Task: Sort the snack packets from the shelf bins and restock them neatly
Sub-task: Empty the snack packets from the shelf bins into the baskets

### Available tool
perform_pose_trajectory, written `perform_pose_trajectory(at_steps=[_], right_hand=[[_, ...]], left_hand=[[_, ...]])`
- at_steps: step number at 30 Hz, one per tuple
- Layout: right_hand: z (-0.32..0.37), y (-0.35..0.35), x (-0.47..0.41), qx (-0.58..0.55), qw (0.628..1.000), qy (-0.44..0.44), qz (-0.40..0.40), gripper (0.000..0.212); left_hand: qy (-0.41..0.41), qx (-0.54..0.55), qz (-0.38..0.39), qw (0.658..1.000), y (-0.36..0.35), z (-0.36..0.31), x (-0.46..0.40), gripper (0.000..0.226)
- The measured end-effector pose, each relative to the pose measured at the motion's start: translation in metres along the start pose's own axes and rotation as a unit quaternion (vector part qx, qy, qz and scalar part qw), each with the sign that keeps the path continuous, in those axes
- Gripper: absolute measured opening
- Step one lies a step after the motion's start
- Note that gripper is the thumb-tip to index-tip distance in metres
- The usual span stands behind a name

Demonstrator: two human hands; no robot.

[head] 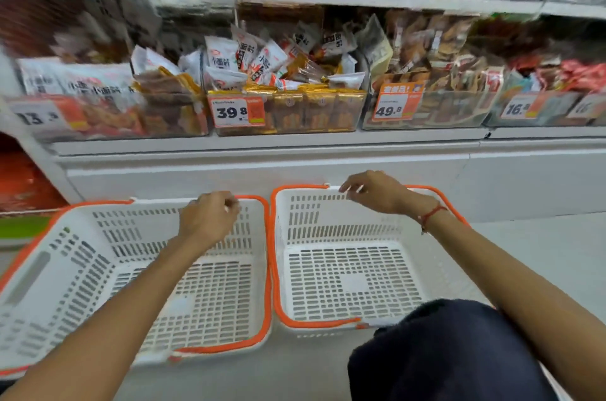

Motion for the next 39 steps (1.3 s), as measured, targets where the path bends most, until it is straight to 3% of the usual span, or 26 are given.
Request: perform_pose_trajectory(at_steps=[3, 9, 11, 14, 16, 22, 27, 30, 35, 39], right_hand=[[0.066, 0.028, -0.028, 0.058, 0.996, 0.062, -0.012, 0.024], [0.175, 0.093, -0.113, 0.04, 0.957, 0.136, -0.253, 0.025], [0.212, 0.096, -0.146, 0.044, 0.937, 0.185, -0.292, 0.034], [0.262, 0.083, -0.194, 0.086, 0.92, 0.257, -0.282, 0.061], [0.281, 0.068, -0.223, 0.133, 0.925, 0.254, -0.248, 0.072], [0.302, 0.05, -0.257, 0.192, 0.929, 0.247, -0.199, 0.036], [0.302, 0.052, -0.27, 0.203, 0.952, 0.202, -0.111, 0.048], [0.305, 0.052, -0.271, 0.205, 0.953, 0.186, -0.127, 0.046], [0.302, 0.052, -0.237, 0.128, 0.947, 0.19, -0.227, 0.04], [0.301, 0.076, -0.182, 0.008, 0.916, 0.225, -0.333, 0.046]], left_hand=[[-0.03, 0.001, -0.074, 0.997, 0.071, 0.012, -0.015, 0.019], [-0.124, -0.022, -0.26, 0.957, 0.171, 0.062, -0.071, 0.029], [-0.133, -0.052, -0.291, 0.946, 0.188, 0.079, -0.095, 0.039], [-0.135, -0.115, -0.25, 0.952, 0.195, 0.109, -0.139, 0.068], [-0.134, -0.151, -0.207, 0.957, 0.194, 0.131, -0.164, 0.08], [-0.187, -0.125, -0.185, 0.957, 0.2, 0.143, -0.181, 0.055], [-0.186, -0.097, -0.118, 0.971, 0.205, 0.135, -0.191, 0.048], [-0.201, -0.087, -0.094, 0.971, 0.207, 0.133, -0.198, 0.049], [-0.245, -0.073, -0.168, 0.952, 0.219, 0.131, -0.181, 0.039], [-0.255, 0.018, -0.319, 0.913, 0.252, 0.14, -0.139, 0.029]])
Point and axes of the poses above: each hand's wrist, its own x-axis away from the middle knuckle, its own y-axis out of the back of the hand, z = x × y, the point moved 8 cm from there along -x, towards the middle knuckle, and after that the axes turned 1 degree about x, right-handed, at the moved point
